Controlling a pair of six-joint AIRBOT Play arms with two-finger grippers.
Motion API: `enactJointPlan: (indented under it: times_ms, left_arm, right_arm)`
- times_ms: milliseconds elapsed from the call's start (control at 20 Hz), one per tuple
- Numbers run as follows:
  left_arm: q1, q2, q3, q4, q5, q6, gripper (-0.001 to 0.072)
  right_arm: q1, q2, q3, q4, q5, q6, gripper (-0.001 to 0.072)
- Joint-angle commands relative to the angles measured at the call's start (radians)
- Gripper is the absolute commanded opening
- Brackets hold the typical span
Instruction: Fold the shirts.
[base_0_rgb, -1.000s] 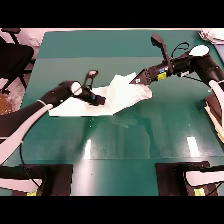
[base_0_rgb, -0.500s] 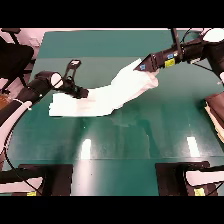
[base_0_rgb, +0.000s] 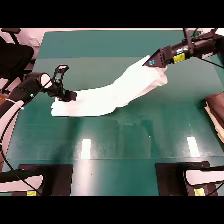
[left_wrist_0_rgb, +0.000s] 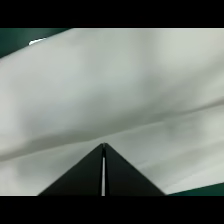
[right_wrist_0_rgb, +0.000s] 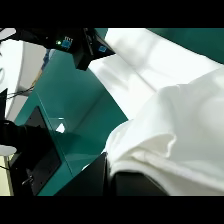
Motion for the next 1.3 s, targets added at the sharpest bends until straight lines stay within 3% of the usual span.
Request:
enactJointPlan:
  times_ms: [0,350,750,950,1150,1250]
  left_arm:
    - [-0.002,0.001,-0.004,-0.061,0.023,0.006,0.0021]
    - [-0.008,0.001,-0.004,-0.064,0.025,0.006,0.0022]
    - [-0.008,0.001,-0.004,-0.123,0.038,0.021,0.0021]
    - [-0.014,0.000,-0.004,-0.398,0.037,0.165,0.0021]
    - [-0.137,-0.019,-0.004,-0.416,0.120,0.211,0.0021]
    - [-0.188,-0.041,-0.005,-0.400,0.159,0.192,0.0020]
  right_arm:
    - [-0.077,0.022,0.002,-0.022,0.005,0.014,0.0013]
    - [-0.200,0.098,-0.177,-0.021,-0.032,0.006,0.0012]
    - [-0.119,0.091,-0.180,-0.027,-0.108,0.069,0.0011]
    - [0.003,0.047,-0.053,-0.235,-0.095,0.173,0.0011]
    - [0.105,-0.024,0.105,-0.234,-0.070,0.217,0.0011]
    - [0.155,-0.066,0.169,-0.233,-0.065,0.259,0.0011]
